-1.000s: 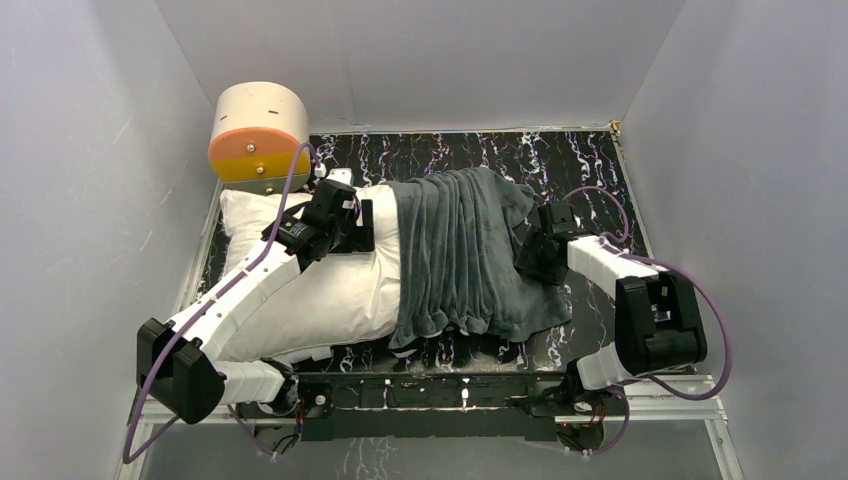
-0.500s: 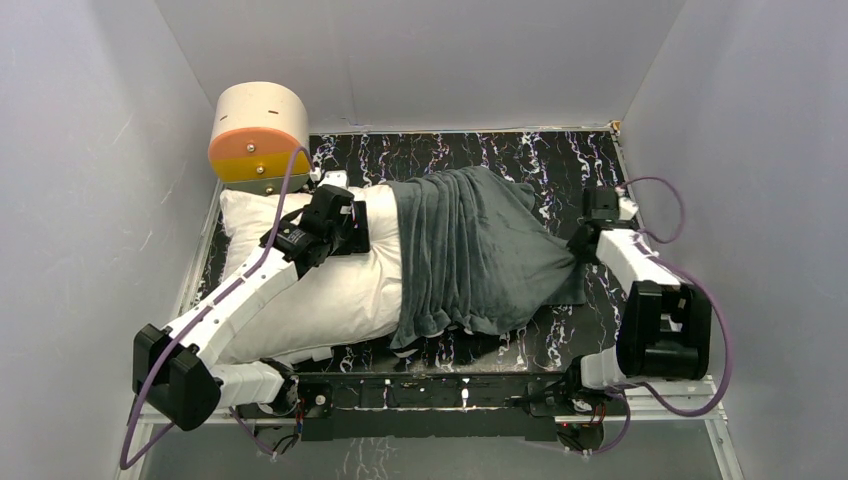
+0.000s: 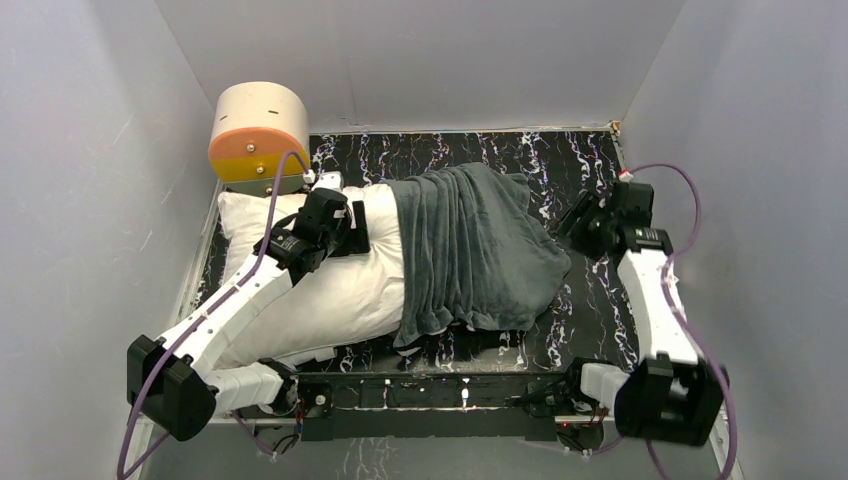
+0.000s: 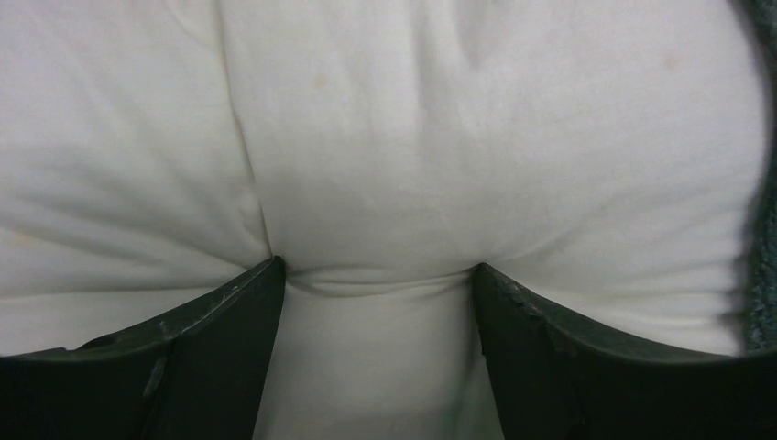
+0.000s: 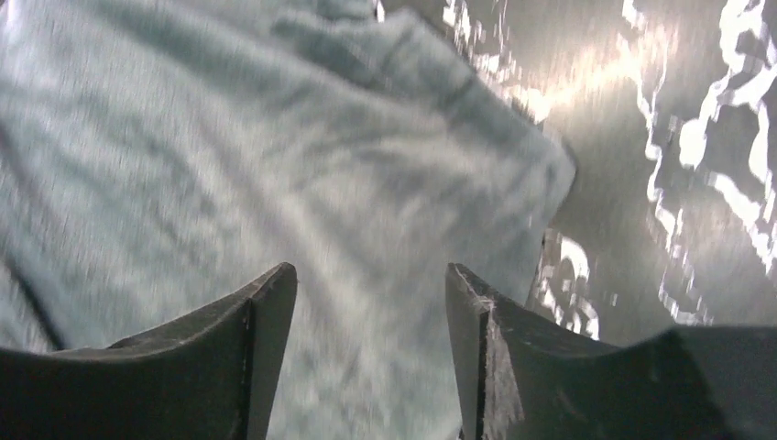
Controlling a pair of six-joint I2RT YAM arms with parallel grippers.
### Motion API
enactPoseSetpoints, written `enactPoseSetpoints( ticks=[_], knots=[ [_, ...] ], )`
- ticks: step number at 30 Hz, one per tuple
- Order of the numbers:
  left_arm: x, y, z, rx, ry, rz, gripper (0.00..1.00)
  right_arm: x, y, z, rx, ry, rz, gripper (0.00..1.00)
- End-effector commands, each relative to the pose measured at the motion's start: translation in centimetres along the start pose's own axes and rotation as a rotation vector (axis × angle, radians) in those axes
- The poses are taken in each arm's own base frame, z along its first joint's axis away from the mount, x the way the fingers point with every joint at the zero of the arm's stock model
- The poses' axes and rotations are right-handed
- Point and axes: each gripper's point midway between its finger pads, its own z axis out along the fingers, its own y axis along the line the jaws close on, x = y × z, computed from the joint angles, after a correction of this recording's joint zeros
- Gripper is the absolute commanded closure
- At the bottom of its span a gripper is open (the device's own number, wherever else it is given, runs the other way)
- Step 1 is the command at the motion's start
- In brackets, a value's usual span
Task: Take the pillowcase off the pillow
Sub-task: Remove the pillow from the pillowcase.
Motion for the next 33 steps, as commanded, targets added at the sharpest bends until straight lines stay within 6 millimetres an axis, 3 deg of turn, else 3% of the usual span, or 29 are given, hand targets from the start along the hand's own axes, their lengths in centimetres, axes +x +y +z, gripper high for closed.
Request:
enactPoseSetpoints(
  ticks=[1,3,6,7,13,18,22,26,28,33],
  knots=[
    [6.0,1.0,0.1,-0.001,0.219,0.036,0.21,3.3,0.6,-4.6,-0.071,-0.028,0.102,0.29],
    [5.5,0.6,-0.1,0.029,0.192,0.039,0.09,5.0,0.3,-5.8,-0.085,-0.04,0.157,0.19],
    [3.7,-0.3,-1.0,0.089,0.104,0.029,0.02,8.7,4.2,-7.8,-0.4,0.057,0.058,0.2],
    [3.1,-0.5,-1.4,0.104,0.079,0.023,0.02,9.9,4.6,-8.1,-0.452,0.103,0.043,0.21],
    [-0.5,-2.7,-5.3,0.24,-0.018,0.013,0.02,17.1,3.6,-9.4,-0.513,0.427,0.093,0.24],
    [-1.5,-4.0,-8.8,0.328,0.015,0.009,0.02,19.3,1.2,-7.7,-0.421,0.472,0.109,0.23],
    [0.4,-6.1,-11.5,0.482,0.14,0.006,0.02,17.4,1.2,-5.0,-0.393,0.426,0.122,0.26],
    [5.1,-8.4,-14.4,0.704,0.361,-0.032,0.02,14.0,3.6,-2.5,-0.421,0.338,0.136,0.6],
    [8.1,-8.0,-14.4,0.714,0.47,-0.074,0.02,12.8,5.6,-1.9,-0.459,0.302,0.121,0.75],
    [12.3,-6.0,-13.4,0.621,0.527,-0.233,0.02,10.0,8.7,-1.0,-0.464,0.234,0.052,0.77]
  ],
)
